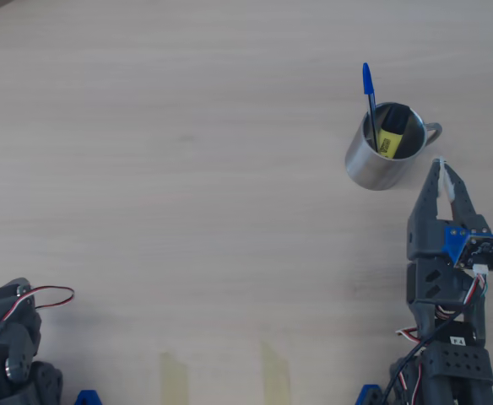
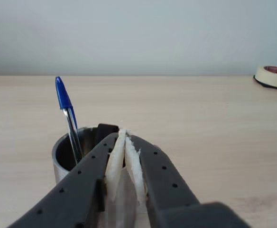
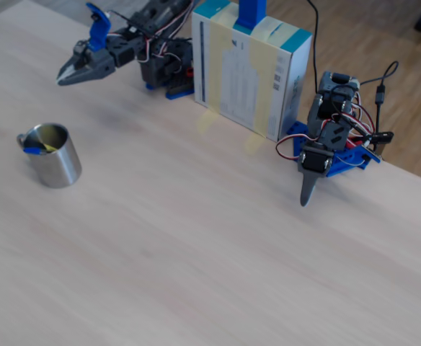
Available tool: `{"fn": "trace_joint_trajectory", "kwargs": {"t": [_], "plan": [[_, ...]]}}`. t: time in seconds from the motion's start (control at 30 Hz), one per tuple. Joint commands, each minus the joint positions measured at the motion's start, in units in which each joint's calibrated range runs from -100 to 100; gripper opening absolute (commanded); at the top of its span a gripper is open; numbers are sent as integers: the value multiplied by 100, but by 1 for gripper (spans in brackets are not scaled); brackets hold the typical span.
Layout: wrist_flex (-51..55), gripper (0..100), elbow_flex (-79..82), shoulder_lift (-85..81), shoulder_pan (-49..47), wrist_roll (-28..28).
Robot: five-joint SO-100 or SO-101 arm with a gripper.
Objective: Grab the blue pen and put it in the silver cup.
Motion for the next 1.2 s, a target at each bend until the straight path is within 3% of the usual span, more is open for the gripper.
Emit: {"fn": "trace_joint_trajectory", "kwargs": {"t": [0.0, 0.47, 1.17], "plan": [[309, 2, 152, -393, 22, -137], [2068, 2, 289, -1316, -83, -127], [6736, 2, 270, -3519, -458, -231]]}}
